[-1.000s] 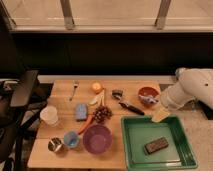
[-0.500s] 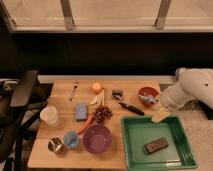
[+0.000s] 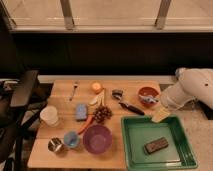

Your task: Place pepper in plastic cup

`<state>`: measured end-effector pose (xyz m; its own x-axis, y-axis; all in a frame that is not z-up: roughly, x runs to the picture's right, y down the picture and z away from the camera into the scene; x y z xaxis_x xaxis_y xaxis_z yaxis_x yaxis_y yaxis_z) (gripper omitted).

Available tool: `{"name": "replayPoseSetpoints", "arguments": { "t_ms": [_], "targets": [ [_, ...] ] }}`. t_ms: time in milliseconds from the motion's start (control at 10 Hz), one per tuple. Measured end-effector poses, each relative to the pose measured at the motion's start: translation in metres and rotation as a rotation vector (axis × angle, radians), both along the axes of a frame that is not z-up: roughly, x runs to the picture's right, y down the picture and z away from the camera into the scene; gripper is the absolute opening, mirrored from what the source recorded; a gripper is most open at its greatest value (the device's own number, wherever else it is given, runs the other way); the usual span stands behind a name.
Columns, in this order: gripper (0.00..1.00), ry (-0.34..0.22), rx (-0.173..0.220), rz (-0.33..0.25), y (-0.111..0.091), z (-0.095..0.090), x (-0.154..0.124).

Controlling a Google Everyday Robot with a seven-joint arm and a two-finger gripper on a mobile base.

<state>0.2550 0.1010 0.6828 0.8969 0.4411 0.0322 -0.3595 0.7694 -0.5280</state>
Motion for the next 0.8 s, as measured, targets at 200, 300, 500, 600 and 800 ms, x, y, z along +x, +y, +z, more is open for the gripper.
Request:
{"name": "replayPoseSetpoints", "arguments": {
  "t_ms": [200, 300, 500, 600, 800],
  "targets": [
    [0.72, 0.000, 0.000, 0.000, 0.000, 0.000, 0.000],
    [0.72, 0.000, 0.000, 0.000, 0.000, 0.000, 0.000],
    [0.72, -0.008, -0.001, -0.008, -0.001, 0.000, 0.000],
    [0.72, -0.028, -0.001, -0.036, -0.002, 0.001, -0.004],
    [0.72, -0.104, 0.019, -0.158, -0.004, 0.006, -0.030]
  ]
}}
